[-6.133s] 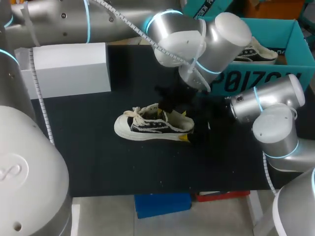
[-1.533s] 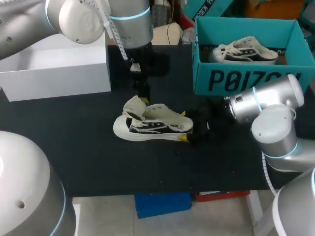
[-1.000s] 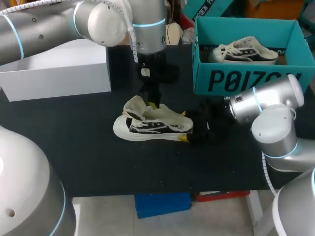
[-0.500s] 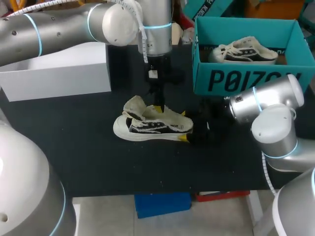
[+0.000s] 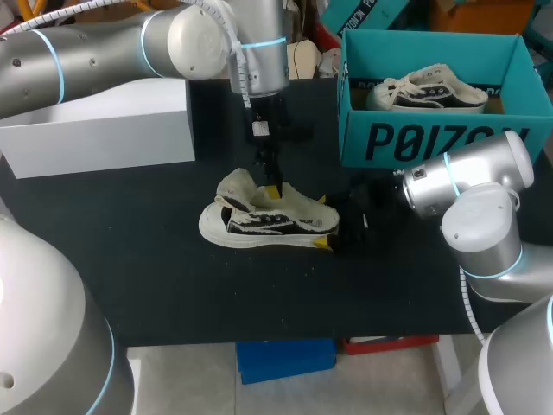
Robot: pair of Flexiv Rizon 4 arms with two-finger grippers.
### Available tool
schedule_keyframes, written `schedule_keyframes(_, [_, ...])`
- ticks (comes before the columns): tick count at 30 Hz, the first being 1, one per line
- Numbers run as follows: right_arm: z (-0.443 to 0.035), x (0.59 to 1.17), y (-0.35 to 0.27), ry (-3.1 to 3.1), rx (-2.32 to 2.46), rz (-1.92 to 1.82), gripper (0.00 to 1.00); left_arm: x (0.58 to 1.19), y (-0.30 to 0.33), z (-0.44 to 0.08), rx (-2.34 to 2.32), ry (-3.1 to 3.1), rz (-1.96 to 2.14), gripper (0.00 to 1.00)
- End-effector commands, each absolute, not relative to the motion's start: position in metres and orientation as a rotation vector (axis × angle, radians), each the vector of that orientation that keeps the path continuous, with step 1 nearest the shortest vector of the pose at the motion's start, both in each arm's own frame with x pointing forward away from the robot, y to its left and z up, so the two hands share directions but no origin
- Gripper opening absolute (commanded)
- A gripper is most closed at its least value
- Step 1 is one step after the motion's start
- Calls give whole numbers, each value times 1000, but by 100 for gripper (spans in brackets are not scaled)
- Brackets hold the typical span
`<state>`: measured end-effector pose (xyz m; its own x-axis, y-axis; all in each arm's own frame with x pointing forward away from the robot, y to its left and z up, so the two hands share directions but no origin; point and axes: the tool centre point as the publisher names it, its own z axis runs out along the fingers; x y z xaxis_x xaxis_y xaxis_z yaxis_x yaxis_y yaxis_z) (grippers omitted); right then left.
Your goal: Take the shoe out of the shoebox, open the shoe tongue, remove and reinsert the insole, then place the shoe into the shoebox
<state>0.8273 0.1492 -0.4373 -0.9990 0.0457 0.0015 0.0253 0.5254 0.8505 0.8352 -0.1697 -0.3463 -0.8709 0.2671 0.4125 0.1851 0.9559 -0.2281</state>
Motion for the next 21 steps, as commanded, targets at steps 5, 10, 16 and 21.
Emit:
schedule_keyframes(5, [-440, 827, 149, 2727, 65, 1518, 0, 832, -171, -365, -322, -2620, 263, 0])
schedule_keyframes(10, [-440, 827, 149, 2727, 65, 1518, 0, 828, -179, -371, -329, -2611, 261, 0])
schedule_keyframes(16, [-440, 827, 149, 2727, 65, 1518, 0, 818, -189, -382, -343, -2599, 255, 0])
schedule_keyframes(21, [-440, 827, 149, 2727, 65, 1518, 0, 810, -194, -388, -338, -2609, 232, 0])
